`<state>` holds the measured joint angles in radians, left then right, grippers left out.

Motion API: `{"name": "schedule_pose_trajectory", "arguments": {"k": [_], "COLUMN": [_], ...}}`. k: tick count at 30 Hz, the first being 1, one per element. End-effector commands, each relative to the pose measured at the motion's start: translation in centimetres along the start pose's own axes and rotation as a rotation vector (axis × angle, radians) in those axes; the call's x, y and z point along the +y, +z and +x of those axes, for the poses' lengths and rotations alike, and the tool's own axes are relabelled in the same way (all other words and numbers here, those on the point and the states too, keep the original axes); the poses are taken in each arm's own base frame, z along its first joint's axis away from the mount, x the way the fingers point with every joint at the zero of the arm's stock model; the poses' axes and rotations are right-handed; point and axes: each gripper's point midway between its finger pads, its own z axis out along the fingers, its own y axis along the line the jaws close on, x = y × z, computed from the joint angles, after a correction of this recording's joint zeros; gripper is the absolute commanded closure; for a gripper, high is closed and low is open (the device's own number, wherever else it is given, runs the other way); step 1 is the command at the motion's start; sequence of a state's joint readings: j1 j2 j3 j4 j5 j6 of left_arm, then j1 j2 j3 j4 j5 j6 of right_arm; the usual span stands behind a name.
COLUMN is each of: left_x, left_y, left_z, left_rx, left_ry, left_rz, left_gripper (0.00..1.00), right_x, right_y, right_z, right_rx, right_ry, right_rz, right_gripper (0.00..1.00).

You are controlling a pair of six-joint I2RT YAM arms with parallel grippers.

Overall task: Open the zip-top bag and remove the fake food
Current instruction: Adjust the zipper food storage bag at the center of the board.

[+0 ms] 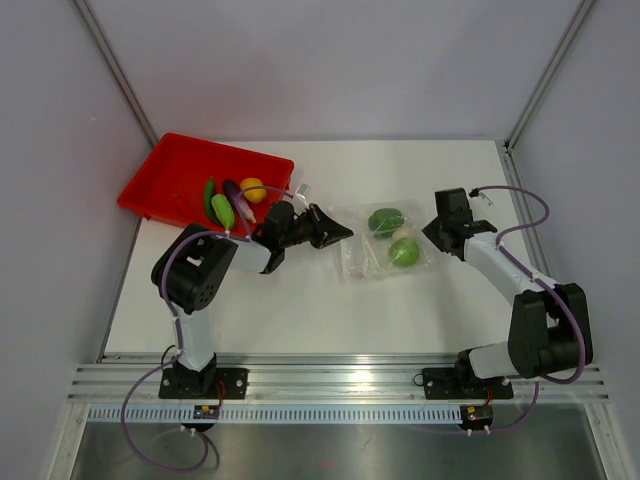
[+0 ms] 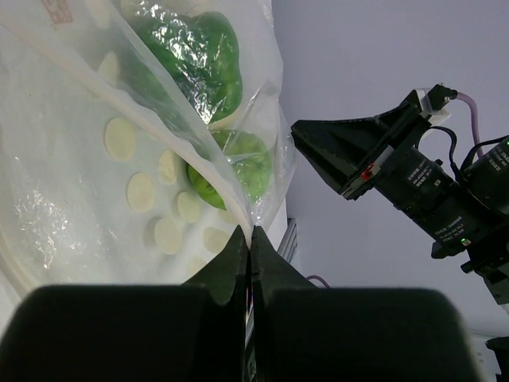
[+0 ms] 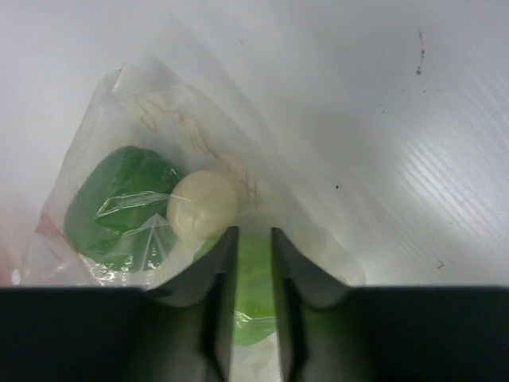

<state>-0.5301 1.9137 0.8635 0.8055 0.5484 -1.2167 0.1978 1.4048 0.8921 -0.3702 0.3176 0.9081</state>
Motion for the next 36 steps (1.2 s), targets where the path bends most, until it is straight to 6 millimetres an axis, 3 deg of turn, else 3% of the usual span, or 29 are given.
{"name": "schedule_pose_trajectory", "arguments": {"k": [1, 2, 4, 6, 9, 15, 22, 26, 29, 30, 31, 36], "left_x": [-2.8, -2.9, -3.0, -2.8, -2.4, -2.3, -2.2, -2.2, -2.0, -2.1, -2.1, -2.3], "left_y": [-0.4, -0.4, -0.3, -0.3, -0.1, 0.1, 0.1, 0.1, 0.1, 0.1, 0.1, 0.0], "left_z": [-0.3, -0.3, -0.3, -0.3, -0.3, -0.3, -0.3, -0.3, -0.2, -0.2, -0.2, -0.3], "left_rx": [-0.005, -0.004, -0.002, -0.003, 0.001, 0.009, 0.007, 0.009, 0.01, 0.01, 0.011, 0.01], "left_ry": [0.05, 0.051, 0.05, 0.049, 0.048, 0.045, 0.044, 0.042, 0.041, 0.039, 0.041, 0.036], "left_rz": [0.094, 0.096, 0.098, 0.093, 0.083, 0.083, 0.078, 0.078, 0.076, 0.076, 0.078, 0.084], "left_gripper": [1.0, 1.0, 1.0, 1.0, 1.0, 1.0, 1.0, 1.0, 1.0, 1.0, 1.0, 1.0], "right_x": [2.1, 2.4, 3.0, 3.3, 3.8, 4.5, 4.8, 5.1, 5.2, 5.1, 5.0, 4.9], "right_y": [-1.3, -1.7, -2.4, -2.8, -3.5, -2.5, -0.6, -0.4, -0.2, -0.1, 0.2, -0.1], "right_z": [-1.0, -1.1, -1.2, -1.0, -1.2, 0.0, 1.7, 2.0, 2.3, 2.3, 2.5, 2.0], "right_rx": [-0.007, -0.011, -0.021, -0.023, -0.042, 0.028, 0.11, 0.12, 0.138, 0.143, 0.153, 0.128], "right_ry": [-0.038, -0.04, -0.047, -0.081, -0.119, -0.178, -0.22, -0.228, -0.239, -0.24, -0.241, -0.219], "right_rz": [-0.113, -0.138, -0.197, -0.243, -0.293, -0.308, -0.283, -0.294, -0.294, -0.288, -0.281, -0.268], "right_gripper": [0.62, 0.47, 0.37, 0.28, 0.23, 0.23, 0.3, 0.37, 0.73, 0.94, 1.0, 1.0]}}
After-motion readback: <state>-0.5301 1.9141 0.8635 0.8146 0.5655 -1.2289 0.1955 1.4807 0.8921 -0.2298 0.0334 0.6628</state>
